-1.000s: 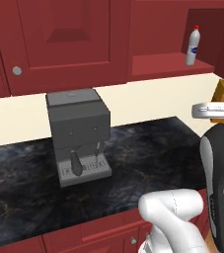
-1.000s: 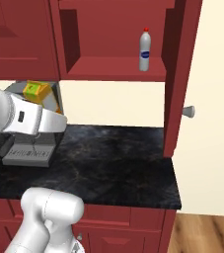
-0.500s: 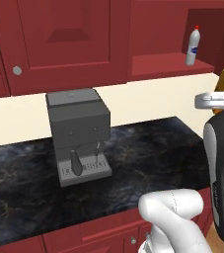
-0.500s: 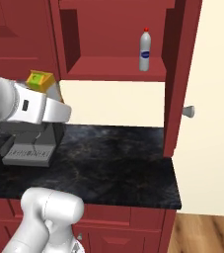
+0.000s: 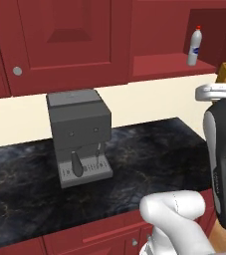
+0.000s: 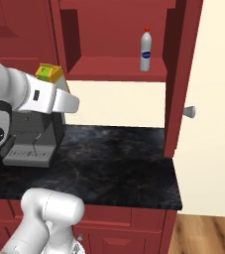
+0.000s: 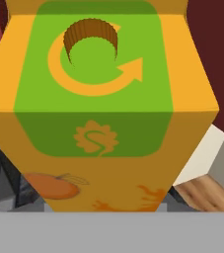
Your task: Pick the bottled water, milk, boxed drink from the counter and place them in the open cabinet.
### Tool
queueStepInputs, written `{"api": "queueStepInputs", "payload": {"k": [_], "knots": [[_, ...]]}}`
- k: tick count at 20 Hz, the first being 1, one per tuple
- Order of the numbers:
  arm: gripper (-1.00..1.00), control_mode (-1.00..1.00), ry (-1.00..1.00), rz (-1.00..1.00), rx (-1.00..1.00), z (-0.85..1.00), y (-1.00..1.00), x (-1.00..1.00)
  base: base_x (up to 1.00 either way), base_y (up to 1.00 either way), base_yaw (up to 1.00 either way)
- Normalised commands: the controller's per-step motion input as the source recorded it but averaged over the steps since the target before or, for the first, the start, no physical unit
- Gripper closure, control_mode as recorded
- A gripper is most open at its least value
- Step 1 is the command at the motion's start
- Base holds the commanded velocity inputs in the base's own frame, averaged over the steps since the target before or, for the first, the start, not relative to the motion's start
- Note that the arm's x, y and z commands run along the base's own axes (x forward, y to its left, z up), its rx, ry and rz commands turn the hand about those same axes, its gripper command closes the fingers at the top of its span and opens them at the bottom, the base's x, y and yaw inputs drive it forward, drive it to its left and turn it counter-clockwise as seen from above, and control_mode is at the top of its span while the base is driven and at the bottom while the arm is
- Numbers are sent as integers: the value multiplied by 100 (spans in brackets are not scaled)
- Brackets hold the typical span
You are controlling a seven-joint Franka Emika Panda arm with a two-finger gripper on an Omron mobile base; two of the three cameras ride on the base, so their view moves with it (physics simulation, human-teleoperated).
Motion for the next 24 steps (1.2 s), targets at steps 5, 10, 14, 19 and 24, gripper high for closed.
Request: {"api": "queueStepInputs", "payload": {"k": [5, 10, 14, 19, 24], "knots": [[100, -100, 0, 0, 0, 3, -10, 32, 0, 0, 0], [100, -100, 0, 0, 0, 1, -7, 39, 0, 0, 0], [100, -100, -2, 0, -1, 0, -12, 40, 0, 0, 0], [100, -100, -3, 0, -2, 0, -11, 36, 0, 0, 0], [100, -100, -3, 0, -2, 0, -8, 39, 0, 0, 0]]}}
